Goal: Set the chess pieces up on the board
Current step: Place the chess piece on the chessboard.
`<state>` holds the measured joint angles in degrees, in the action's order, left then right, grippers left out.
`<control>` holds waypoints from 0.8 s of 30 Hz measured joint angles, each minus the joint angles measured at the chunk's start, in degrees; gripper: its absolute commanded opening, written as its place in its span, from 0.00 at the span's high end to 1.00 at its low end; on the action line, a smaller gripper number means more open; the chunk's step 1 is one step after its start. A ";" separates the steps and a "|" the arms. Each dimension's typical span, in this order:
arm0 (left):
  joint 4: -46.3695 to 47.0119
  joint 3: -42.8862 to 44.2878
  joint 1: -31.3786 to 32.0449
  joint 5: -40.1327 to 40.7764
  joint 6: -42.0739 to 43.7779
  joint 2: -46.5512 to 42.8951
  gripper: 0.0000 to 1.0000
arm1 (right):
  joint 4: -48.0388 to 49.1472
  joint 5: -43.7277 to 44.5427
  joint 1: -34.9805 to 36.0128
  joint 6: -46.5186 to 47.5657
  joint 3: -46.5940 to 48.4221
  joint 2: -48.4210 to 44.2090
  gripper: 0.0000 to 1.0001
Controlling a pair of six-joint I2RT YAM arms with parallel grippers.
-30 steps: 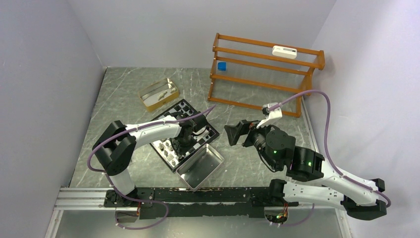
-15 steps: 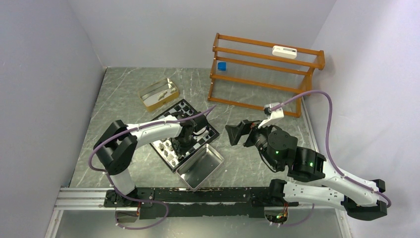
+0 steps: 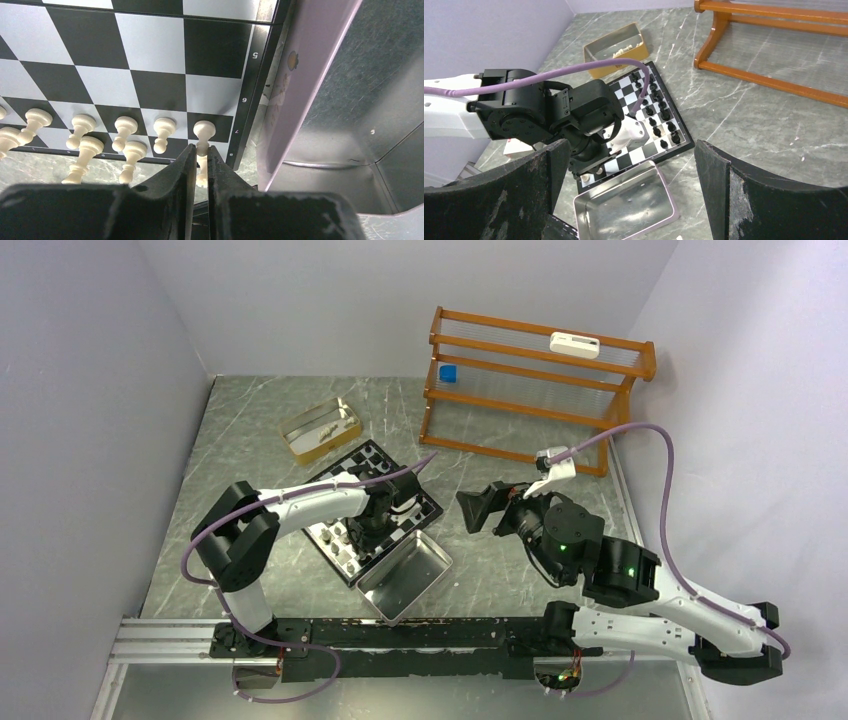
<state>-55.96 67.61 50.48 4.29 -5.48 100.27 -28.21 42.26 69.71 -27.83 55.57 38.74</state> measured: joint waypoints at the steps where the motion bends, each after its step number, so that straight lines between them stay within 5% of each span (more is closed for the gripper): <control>1: 0.02 0.00 0.00 0.02 -0.02 0.02 0.82 | 0.00 0.00 0.00 0.00 0.00 -0.11 0.00; 24: -0.46 0.24 0.26 0.70 0.07 0.83 0.74 | -0.39 -0.26 0.00 0.00 0.00 -1.40 0.00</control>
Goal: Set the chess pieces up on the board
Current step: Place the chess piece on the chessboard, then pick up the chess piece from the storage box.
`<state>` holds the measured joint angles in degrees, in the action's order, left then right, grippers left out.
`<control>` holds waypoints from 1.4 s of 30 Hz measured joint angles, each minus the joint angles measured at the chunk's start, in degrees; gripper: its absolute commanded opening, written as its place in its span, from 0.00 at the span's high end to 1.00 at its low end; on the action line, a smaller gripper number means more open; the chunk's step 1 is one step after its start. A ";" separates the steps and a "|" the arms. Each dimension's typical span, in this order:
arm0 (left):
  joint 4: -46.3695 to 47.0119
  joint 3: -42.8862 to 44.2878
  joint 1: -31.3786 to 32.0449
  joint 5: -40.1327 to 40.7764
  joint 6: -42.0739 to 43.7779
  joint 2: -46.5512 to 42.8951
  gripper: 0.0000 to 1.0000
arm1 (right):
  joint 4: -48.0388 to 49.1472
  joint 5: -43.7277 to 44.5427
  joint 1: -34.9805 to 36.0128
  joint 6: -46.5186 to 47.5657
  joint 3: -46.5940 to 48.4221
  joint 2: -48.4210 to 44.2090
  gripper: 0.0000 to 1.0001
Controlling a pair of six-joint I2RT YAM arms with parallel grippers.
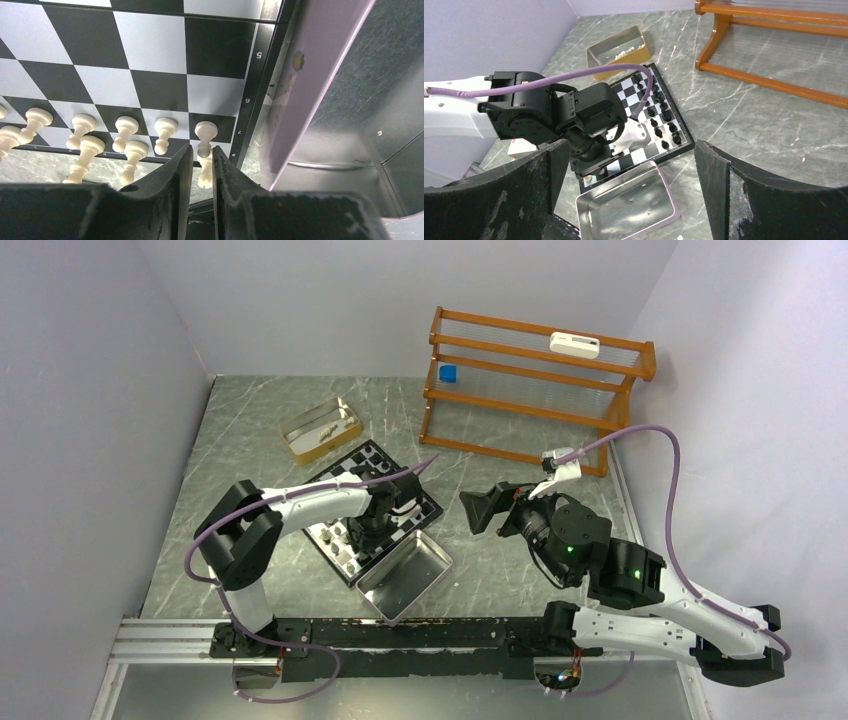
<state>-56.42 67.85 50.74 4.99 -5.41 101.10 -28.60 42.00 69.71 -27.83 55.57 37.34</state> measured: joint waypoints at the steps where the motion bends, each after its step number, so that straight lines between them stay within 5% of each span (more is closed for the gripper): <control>1: -0.20 0.13 0.00 0.07 0.00 0.00 0.74 | 0.00 0.00 0.00 0.00 0.00 0.02 0.00; 17: -1.46 4.50 0.11 -0.28 0.07 -4.28 0.70 | 0.00 -0.42 0.00 0.02 -0.09 0.22 0.00; 18: -1.44 5.05 0.11 -0.33 0.07 -4.79 0.61 | 0.02 -0.46 0.00 0.02 -0.09 0.31 0.00; 19: -1.36 5.92 0.11 -0.37 0.11 -5.44 0.08 | 0.02 -0.50 0.00 0.02 -0.11 0.37 0.00; 20: -1.16 6.67 0.11 -0.39 0.31 -5.97 0.02 | 0.07 -0.55 0.00 0.02 -0.22 0.39 0.00; 32: 6.03 22.03 -3.26 11.98 -1.68 -7.65 0.01 | 0.55 -2.75 0.00 -0.02 -4.96 -1.11 0.00; 42: 14.25 25.94 -23.15 21.00 -5.99 -7.58 0.02 | 2.62 -1.25 -0.02 -0.35 -8.50 -2.93 0.00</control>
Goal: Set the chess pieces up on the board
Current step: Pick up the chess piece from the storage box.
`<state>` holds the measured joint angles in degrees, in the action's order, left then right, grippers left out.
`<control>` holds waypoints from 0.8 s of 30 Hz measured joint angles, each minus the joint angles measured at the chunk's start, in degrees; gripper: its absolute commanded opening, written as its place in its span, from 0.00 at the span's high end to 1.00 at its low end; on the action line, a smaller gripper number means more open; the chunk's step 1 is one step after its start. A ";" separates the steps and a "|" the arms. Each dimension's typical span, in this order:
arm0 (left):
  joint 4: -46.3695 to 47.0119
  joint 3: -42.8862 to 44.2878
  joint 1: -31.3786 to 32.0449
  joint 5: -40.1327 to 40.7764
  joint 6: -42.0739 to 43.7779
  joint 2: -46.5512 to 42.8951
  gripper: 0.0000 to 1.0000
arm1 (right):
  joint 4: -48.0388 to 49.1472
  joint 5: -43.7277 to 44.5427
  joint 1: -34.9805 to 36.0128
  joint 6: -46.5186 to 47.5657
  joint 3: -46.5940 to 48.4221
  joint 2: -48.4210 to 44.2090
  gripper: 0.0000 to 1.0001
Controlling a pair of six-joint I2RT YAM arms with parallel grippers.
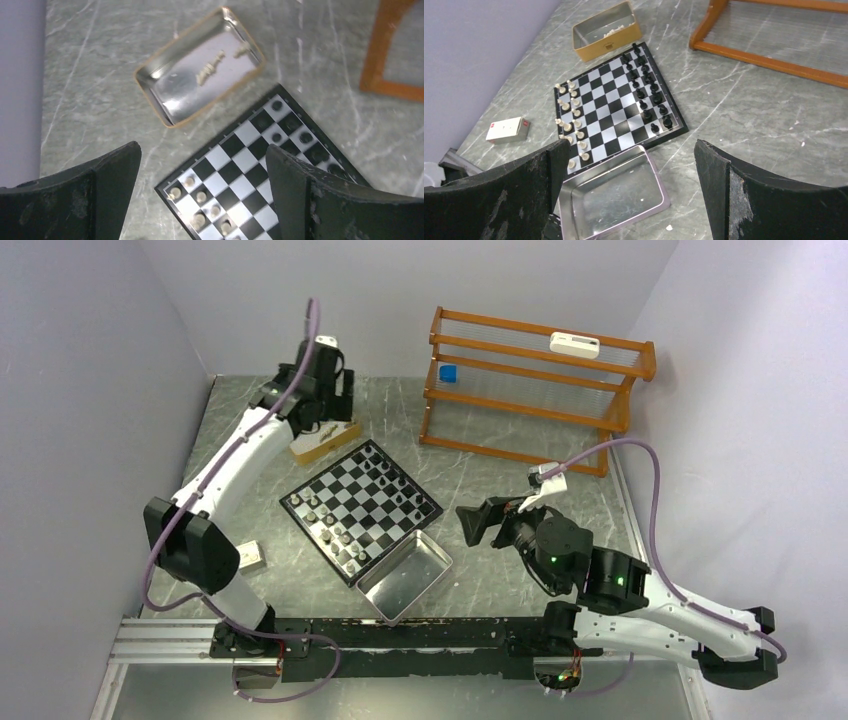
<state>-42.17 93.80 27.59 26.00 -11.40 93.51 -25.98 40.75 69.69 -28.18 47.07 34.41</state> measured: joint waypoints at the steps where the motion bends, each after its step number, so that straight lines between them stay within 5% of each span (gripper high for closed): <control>1: 0.83 -0.17 -1.62 -0.22 0.09 0.00 0.04 | 0.00 0.46 0.00 -0.15 -0.46 -0.24 0.00; 11: 4.83 7.23 -12.26 -12.09 4.63 13.73 0.46 | 1.73 2.60 0.00 1.44 -1.25 -0.63 0.00; 24: 7.76 10.51 -18.25 -17.42 19.12 27.67 0.48 | 4.68 2.16 0.00 5.60 3.65 11.69 0.01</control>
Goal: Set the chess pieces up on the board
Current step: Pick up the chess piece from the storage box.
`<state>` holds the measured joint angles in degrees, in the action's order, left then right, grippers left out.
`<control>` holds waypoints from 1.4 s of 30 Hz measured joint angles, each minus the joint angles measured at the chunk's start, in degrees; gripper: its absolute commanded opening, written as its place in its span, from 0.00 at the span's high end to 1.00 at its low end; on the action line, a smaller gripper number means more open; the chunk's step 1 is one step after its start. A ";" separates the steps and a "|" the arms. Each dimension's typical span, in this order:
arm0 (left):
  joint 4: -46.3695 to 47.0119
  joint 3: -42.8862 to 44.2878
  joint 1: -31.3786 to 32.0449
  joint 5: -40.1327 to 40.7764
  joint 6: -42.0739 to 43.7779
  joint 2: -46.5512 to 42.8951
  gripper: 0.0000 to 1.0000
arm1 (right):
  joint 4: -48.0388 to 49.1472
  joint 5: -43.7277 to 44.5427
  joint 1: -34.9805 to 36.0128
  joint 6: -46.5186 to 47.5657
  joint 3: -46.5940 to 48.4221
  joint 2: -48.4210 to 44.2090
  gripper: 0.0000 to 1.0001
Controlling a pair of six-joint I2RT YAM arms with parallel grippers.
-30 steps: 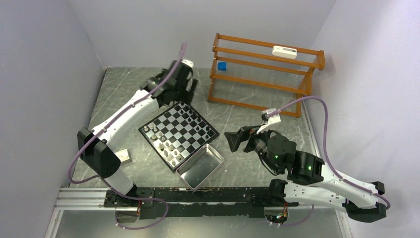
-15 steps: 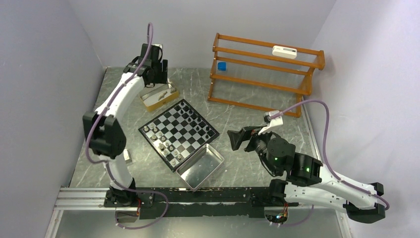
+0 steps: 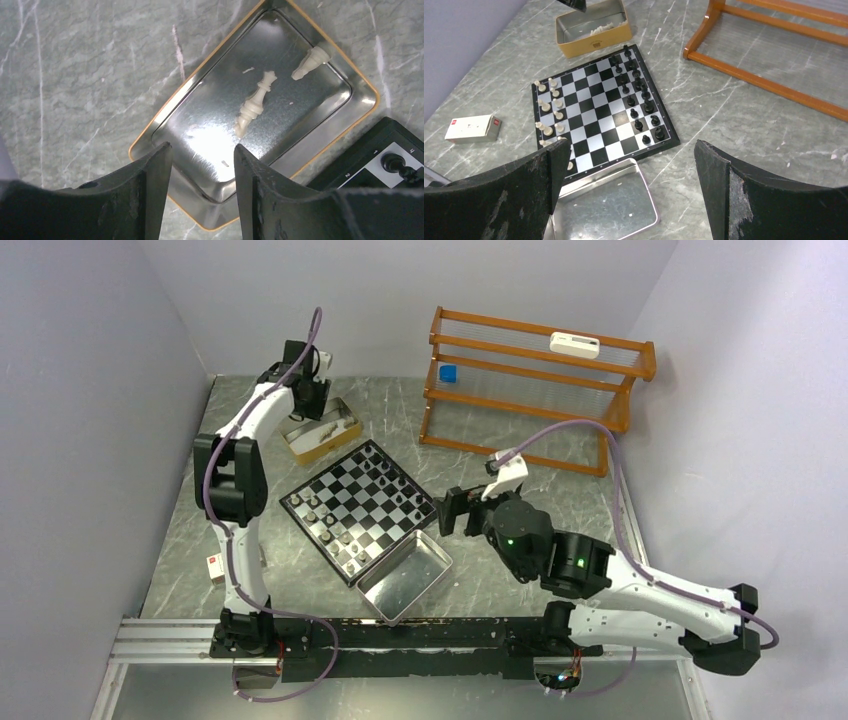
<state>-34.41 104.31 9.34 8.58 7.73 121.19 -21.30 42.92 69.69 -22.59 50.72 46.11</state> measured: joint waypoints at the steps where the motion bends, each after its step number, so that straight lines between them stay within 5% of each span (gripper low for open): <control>1: 0.61 -0.02 0.02 -0.35 0.48 0.42 0.49 | 0.13 0.04 0.00 0.46 0.74 1.07 0.01; 14: 4.70 -0.85 0.02 -9.33 2.29 4.44 0.55 | 2.03 0.85 0.00 4.15 6.03 8.70 0.01; 42: 4.55 0.44 0.02 -9.81 3.48 10.12 0.76 | 5.27 2.23 0.00 8.52 6.10 9.27 0.01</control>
<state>-29.87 104.75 9.37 -1.23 11.20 131.31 -16.03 45.15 69.69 -14.06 56.82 55.37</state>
